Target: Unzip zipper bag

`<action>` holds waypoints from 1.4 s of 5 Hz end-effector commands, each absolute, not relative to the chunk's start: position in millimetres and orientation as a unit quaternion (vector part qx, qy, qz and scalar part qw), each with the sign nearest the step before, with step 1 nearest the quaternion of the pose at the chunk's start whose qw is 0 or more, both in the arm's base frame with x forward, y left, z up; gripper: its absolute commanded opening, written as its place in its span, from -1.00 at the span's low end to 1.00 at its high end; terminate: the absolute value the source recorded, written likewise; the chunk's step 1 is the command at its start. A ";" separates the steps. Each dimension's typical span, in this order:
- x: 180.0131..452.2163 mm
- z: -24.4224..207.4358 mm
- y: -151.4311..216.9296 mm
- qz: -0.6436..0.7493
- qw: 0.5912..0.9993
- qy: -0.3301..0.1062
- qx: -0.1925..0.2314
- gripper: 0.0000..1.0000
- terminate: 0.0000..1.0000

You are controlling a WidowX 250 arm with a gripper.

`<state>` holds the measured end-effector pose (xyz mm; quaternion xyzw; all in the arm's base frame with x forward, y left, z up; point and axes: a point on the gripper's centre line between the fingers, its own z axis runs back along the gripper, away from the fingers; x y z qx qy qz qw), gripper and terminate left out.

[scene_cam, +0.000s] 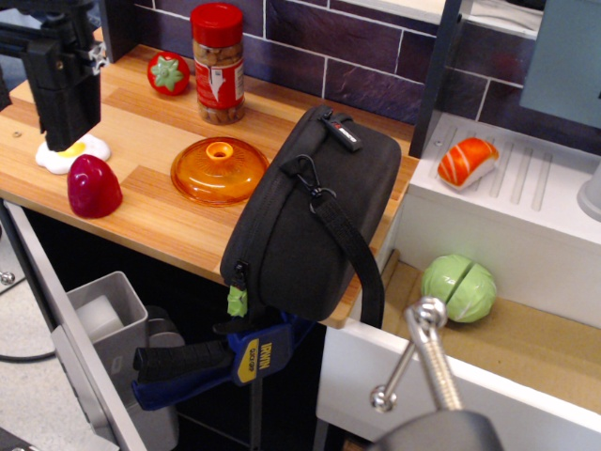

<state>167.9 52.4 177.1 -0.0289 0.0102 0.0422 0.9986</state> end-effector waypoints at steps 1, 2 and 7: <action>167.9 177.1 52.4 0.042 0.999 0.010 -0.029 1.00 -1.00; 159.2 143.6 29.1 0.044 0.999 0.003 -0.022 1.00 -1.00; 192.8 51.0 -11.6 0.076 0.995 -0.055 0.034 1.00 -1.00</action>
